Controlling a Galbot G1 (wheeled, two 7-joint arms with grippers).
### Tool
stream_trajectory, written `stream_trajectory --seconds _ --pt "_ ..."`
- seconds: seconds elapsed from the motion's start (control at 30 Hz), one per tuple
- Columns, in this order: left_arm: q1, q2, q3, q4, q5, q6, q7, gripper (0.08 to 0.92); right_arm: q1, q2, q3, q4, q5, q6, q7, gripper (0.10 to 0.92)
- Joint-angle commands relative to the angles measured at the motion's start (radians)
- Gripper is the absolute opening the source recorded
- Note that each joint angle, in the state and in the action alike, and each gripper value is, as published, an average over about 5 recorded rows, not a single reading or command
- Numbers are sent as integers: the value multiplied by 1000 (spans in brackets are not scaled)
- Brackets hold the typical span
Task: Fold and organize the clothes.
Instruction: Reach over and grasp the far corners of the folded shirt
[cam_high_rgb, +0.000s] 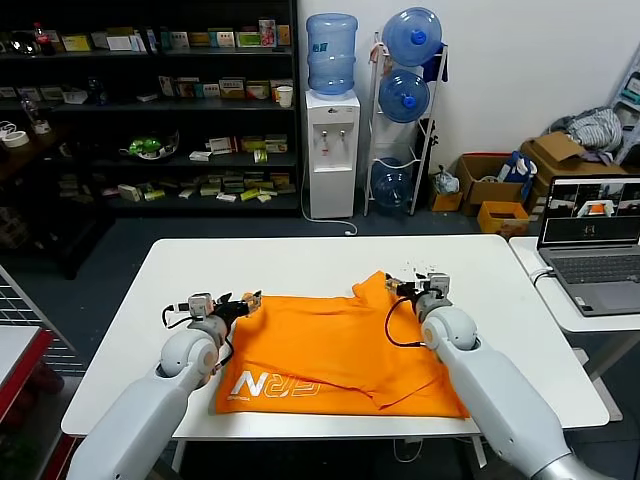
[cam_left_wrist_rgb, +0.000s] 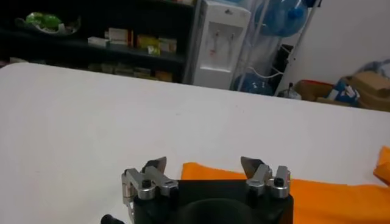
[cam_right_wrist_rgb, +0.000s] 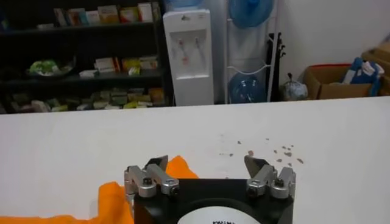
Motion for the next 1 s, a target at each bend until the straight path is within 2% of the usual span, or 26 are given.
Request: stream_trajectory --seconds 0.03,0.33,0.43,0.67,1.0 --pt "-95 -40 65 140 22 11 28 823 87 52 -49 -125 -13 -35 -22 823" --pt "-96 -45 69 159 45 14 35 823 84 54 -50 -140 -10 -61 -32 822" --pt "-97 -46 70 165 53 14 37 823 89 56 -50 -155 -9 -69 -37 798" --pt "-93 -45 77 168 70 15 27 798 89 62 -51 -165 19 -120 -42 608" --pt "-86 -37 79 161 72 7 33 526 75 52 -54 -134 34 -130 -50 322"
